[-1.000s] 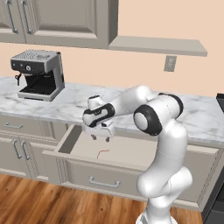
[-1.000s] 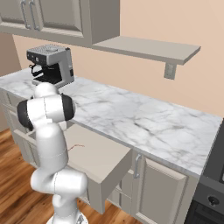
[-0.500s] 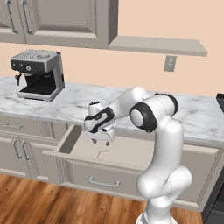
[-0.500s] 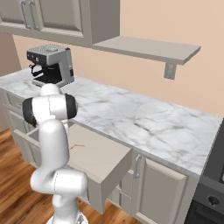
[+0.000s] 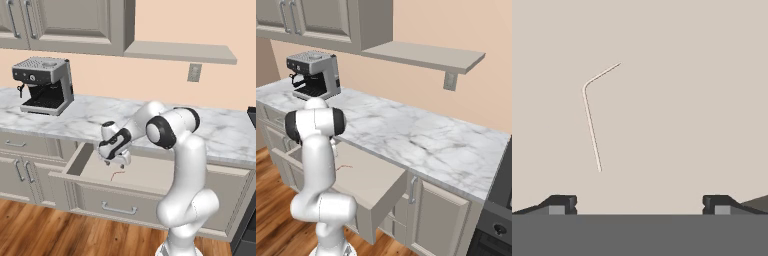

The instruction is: Take a straw from the drawer in front and place it inside the glass cup on the dining counter.

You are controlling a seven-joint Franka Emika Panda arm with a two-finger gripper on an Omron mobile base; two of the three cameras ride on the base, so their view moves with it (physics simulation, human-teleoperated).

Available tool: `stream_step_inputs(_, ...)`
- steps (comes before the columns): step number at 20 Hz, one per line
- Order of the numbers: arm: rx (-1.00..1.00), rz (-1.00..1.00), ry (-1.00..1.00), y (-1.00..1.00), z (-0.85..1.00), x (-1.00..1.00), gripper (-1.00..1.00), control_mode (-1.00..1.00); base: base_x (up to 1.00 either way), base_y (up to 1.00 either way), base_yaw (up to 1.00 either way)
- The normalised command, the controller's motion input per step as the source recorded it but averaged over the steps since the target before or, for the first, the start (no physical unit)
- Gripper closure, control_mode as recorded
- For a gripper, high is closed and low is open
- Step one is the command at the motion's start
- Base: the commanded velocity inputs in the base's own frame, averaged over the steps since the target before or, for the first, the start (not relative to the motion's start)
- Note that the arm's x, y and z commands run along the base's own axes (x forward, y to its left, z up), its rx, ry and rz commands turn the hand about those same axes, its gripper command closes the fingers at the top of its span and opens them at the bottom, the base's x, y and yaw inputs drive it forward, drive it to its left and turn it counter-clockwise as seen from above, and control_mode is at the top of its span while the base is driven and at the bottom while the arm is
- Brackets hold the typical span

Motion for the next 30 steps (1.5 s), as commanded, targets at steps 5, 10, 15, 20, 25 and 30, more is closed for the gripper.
stream_step_inputs(5,0.0,0.02,-0.09,0.0,-0.24,0.23,-1.0,-1.0,0.0,0.0,0.0)
stream_step_inputs(10,0.0,0.0,-0.02,0.0,-0.26,0.25,-1.0,-1.0,0.0,0.0,0.0)
stream_step_inputs(15,0.0,0.0,0.0,0.0,-0.27,0.36,-1.0,-1.0,0.0,0.0,0.0)
stream_step_inputs(20,0.0,0.0,0.0,0.02,-0.29,0.44,-1.0,-1.0,0.0,0.0,0.0)
stream_step_inputs(25,0.0,0.0,0.0,0.04,-0.36,0.37,-1.0,-1.0,0.0,0.0,0.0)
stream_step_inputs(30,0.0,0.0,0.0,0.0,-0.47,0.05,-1.0,-1.0,0.0,0.0,0.0)
